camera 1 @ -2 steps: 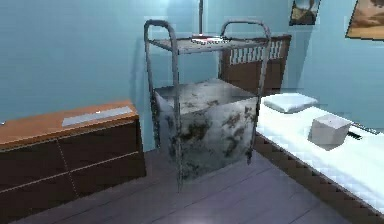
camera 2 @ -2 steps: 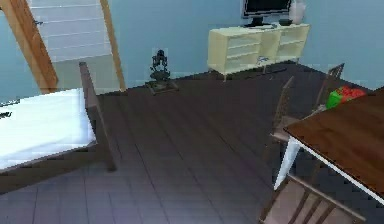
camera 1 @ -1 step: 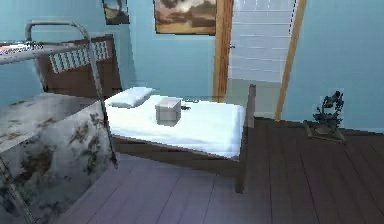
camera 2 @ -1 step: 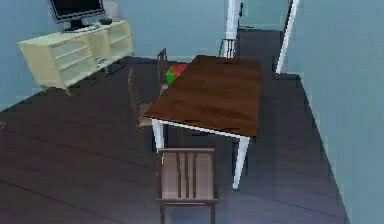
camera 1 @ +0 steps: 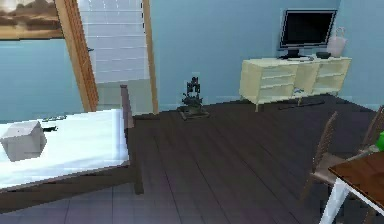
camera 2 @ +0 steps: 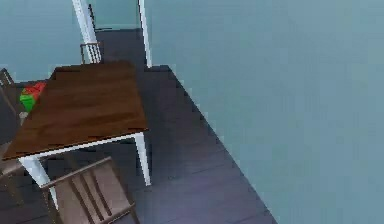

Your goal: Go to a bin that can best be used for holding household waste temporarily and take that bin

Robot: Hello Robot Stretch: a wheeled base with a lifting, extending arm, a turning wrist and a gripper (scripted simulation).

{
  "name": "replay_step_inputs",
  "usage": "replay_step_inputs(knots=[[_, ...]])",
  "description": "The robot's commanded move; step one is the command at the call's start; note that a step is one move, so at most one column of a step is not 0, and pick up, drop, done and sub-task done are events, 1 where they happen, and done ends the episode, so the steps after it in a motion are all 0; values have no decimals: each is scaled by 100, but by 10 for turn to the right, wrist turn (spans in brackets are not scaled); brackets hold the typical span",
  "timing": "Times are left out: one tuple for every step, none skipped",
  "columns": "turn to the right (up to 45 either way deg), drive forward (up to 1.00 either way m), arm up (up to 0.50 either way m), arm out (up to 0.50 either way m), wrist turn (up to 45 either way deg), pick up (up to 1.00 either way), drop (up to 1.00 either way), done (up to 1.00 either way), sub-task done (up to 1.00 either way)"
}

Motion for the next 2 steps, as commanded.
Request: replay_step_inputs(knots=[[0, 80, 0, 0, 0, 0, 0, 0, 0], [240, 0, 0, 0, 0, 0, 0, 0, 0]])
